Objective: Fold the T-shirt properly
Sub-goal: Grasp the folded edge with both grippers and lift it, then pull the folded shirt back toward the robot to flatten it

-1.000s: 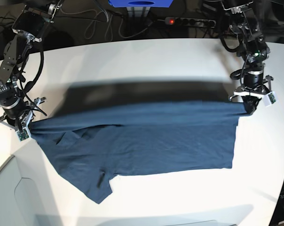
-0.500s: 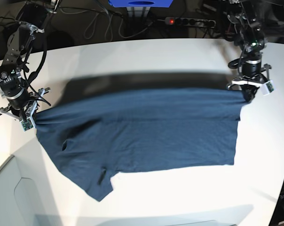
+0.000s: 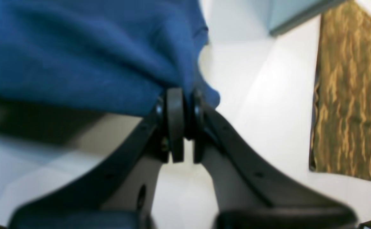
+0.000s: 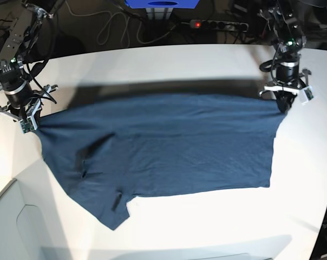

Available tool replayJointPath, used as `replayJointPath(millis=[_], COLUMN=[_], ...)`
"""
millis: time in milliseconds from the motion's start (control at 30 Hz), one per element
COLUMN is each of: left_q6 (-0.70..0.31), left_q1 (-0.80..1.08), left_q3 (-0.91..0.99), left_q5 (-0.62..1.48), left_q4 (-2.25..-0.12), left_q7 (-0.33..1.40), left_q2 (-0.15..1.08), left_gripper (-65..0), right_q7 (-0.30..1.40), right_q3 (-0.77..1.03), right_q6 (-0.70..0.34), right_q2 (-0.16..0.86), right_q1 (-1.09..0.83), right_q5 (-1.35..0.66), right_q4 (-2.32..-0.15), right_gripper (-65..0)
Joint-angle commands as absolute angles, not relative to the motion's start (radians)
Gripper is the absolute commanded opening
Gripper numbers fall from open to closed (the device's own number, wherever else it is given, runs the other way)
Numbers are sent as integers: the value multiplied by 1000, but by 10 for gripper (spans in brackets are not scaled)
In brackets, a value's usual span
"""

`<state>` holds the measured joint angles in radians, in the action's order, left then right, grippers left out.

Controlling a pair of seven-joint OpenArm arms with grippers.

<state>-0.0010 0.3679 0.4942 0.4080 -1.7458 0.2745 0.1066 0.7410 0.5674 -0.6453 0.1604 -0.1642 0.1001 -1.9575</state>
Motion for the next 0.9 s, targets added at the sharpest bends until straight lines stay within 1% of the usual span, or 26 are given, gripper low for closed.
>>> replayJointPath(millis=[0, 233, 333, 500, 767, 867], left_q6=[-1, -1, -1, -2, -2, -2], left_q1=[367, 374, 386, 418, 484, 524], left_q3=[498, 503, 539, 567, 565, 565], left_q5=[412, 414, 414, 414, 414, 414], left_q4=[-1748, -1768, -1768, -1736, -1744, -1744], left_q7=[255, 255, 255, 257, 260, 259], left_q2=[110, 105, 105, 104, 41, 35], left_gripper=[-650, -650, -650, -650, -650, -650], right_q7=[714, 723, 725, 719, 723, 716], right_q3=[570, 576, 625, 680, 662, 648], right_q6=[-657, -657, -657, -657, -657, -657], right_q2=[173, 168, 163, 153, 148, 148], right_q1=[-153, -90, -94, -148, -266, -303], right_q5=[87, 87, 84, 82, 82, 84], right_q4=[-1977, -1985, -1980, -1957, -1946, -1934], right_gripper=[-650, -650, -650, -650, -650, -650])
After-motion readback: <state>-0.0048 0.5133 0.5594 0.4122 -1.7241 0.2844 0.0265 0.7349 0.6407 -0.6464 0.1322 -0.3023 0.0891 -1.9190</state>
